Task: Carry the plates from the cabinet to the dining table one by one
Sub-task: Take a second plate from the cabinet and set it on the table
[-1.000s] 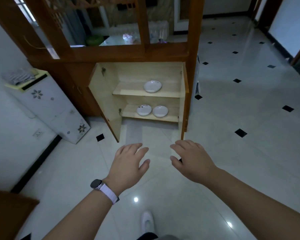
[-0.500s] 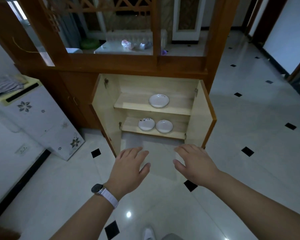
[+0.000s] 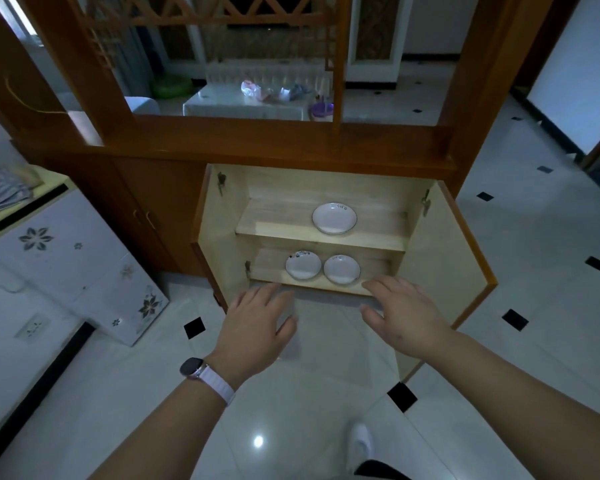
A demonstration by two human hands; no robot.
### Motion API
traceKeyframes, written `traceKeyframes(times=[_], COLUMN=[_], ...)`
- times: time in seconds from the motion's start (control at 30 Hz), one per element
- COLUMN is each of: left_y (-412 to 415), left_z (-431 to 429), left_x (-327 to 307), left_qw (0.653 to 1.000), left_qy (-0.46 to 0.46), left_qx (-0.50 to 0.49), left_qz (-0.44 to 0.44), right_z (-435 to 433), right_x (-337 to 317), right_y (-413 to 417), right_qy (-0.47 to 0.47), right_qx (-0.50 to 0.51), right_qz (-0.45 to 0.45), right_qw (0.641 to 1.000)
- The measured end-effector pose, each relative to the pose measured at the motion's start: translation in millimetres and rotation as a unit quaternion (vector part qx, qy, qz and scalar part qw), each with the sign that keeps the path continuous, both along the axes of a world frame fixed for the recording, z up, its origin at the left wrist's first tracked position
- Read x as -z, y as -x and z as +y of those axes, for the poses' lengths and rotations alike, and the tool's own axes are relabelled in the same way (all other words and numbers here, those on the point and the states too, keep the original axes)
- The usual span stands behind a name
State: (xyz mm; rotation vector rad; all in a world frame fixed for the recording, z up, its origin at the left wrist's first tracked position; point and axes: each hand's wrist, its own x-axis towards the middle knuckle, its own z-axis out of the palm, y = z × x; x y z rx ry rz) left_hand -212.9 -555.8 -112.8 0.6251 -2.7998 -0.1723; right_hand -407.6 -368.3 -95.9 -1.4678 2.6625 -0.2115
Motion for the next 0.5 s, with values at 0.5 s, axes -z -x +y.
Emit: traceKeyframes(times=[0.5], left_y=[155], left_z=[-132], left_x=[21], left_qw=[0.999], left_qy=[-0.040], left_qx=[0.007], left_qz=[-0.027], right_z=[-131], right_x=[32], right_y=[148], right_qy=[0.007], right_qx=[0.017], right_qz=[-0.051], right_qw=[0.999])
